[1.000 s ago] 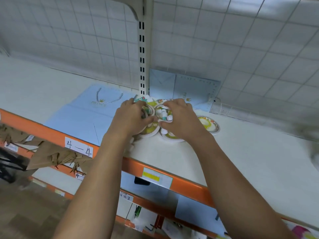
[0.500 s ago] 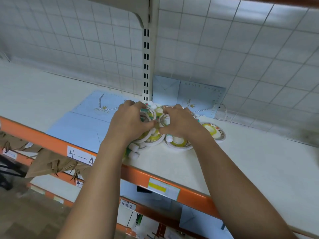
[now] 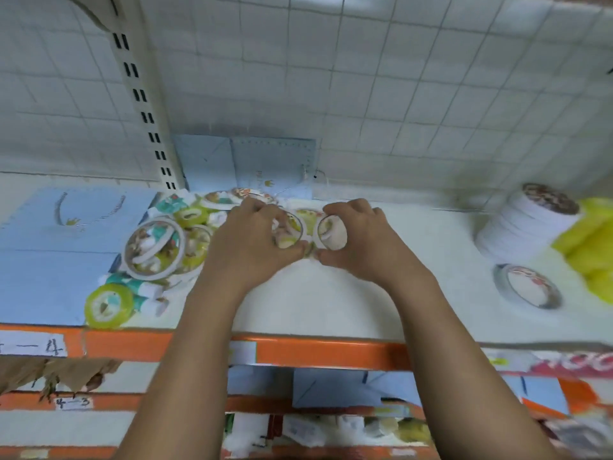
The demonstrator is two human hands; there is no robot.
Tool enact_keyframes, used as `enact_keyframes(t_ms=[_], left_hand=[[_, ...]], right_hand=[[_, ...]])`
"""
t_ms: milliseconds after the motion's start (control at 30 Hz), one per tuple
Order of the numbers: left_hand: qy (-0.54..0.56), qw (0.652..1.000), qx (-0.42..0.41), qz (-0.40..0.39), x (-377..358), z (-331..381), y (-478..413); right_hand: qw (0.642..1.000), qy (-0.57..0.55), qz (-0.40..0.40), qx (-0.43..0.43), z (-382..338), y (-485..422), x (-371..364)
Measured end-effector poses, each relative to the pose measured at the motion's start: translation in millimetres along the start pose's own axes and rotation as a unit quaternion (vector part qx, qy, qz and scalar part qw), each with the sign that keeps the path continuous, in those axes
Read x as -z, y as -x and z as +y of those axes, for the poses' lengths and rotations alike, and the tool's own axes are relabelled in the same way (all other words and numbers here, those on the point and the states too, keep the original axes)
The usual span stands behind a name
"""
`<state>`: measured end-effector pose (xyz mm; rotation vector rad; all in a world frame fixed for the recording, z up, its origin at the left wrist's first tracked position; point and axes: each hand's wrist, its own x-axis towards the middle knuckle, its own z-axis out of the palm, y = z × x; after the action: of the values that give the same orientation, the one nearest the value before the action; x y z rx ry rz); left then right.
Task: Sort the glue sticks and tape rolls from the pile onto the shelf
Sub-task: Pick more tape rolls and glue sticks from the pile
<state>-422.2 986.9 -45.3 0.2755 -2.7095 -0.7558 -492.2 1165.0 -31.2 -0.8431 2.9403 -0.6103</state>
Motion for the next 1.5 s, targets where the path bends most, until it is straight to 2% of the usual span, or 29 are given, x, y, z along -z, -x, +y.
enact_keyframes(t_ms=[200,500,700,933,1100,1333,1500], left_hand=[[0.031,0.995,-0.067,-0.069,-55,74,-1],[0.04,0.986,-0.119,-0.106,-135,186,2],[0.031,0.987,-0.077,-0.138,-178,229,15],[0.002,0.995,-0.03,-0.098,-196,251,23],[-0.013,0.997,-0.011,-0.074,-199,262,25],[-0.006,0.993,-0.068,-0.098,-213,304,19],[-0.025,0.987,-0.093,-0.131,-234,319,18]], right_hand=[[0.996,0.009,0.017,-0.085,75,55,29],[0.986,0.028,0.05,-0.157,183,116,75],[0.987,0.023,0.031,-0.153,244,133,90],[0.993,-0.012,0.029,-0.111,276,127,79],[0.996,0.003,0.003,-0.085,287,124,77],[0.995,-0.019,-0.061,-0.081,320,136,91],[0.995,-0.016,-0.054,-0.088,337,143,97]])
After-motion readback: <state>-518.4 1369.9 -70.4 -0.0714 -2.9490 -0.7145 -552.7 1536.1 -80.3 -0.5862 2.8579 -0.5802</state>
